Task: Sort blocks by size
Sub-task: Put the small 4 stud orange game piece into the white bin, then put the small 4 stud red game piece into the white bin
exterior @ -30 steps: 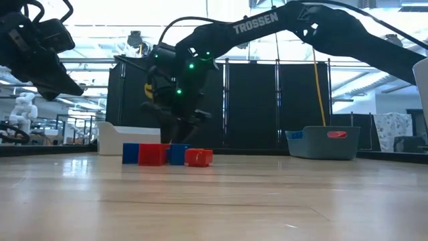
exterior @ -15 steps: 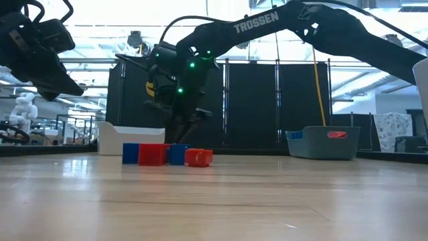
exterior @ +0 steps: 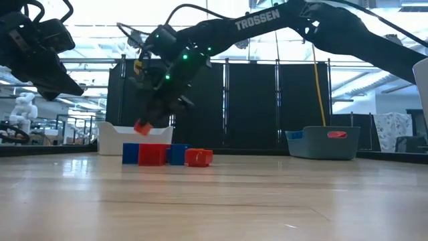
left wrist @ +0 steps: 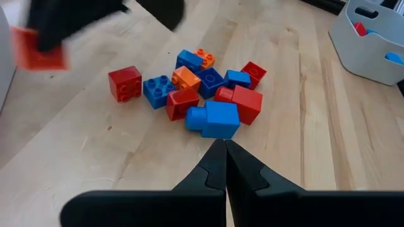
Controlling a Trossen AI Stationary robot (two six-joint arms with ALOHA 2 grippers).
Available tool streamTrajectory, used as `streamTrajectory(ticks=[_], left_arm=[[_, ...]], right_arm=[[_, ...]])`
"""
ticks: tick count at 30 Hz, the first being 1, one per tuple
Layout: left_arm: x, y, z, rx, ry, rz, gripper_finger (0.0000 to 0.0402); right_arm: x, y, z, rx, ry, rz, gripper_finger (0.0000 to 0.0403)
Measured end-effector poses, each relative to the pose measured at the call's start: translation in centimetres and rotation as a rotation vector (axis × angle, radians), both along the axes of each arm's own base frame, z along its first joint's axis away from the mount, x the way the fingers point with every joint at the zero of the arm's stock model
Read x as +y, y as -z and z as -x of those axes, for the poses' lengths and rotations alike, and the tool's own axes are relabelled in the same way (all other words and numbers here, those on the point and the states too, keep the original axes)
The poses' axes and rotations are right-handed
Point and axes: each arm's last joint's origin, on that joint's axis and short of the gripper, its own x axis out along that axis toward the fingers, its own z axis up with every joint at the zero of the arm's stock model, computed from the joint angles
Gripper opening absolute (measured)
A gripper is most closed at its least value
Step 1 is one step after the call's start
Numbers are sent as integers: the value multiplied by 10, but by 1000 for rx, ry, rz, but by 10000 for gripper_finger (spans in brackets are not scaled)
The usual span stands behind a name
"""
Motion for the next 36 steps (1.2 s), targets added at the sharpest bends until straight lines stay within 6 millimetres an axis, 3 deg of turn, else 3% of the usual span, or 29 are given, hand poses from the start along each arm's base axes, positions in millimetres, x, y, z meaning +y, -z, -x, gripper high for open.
streamTrajectory(ticks=[8, 13, 24, 28, 31, 36], left_arm=[[0, 0, 0, 0, 0, -1, 2], [0, 0, 0, 0, -1, -2, 2], [0, 0, 0, 1, -1, -3, 2], [0, 0, 0, 1, -1, -3, 2], [0, 0, 0, -1, -2, -6, 2], [-1, -6, -3, -67, 31, -50, 2]], right_arm=[[-15, -17, -9, -187, 48, 116, 28], [-30, -19, -6, -184, 138, 199, 31], [-54, -8, -3, -200, 158, 148, 155], [-55, -11, -4, -220, 137, 164, 173], [-49, -17, -4, -233, 10, 92, 175], [-14, -31, 6, -101, -216, -72, 165]])
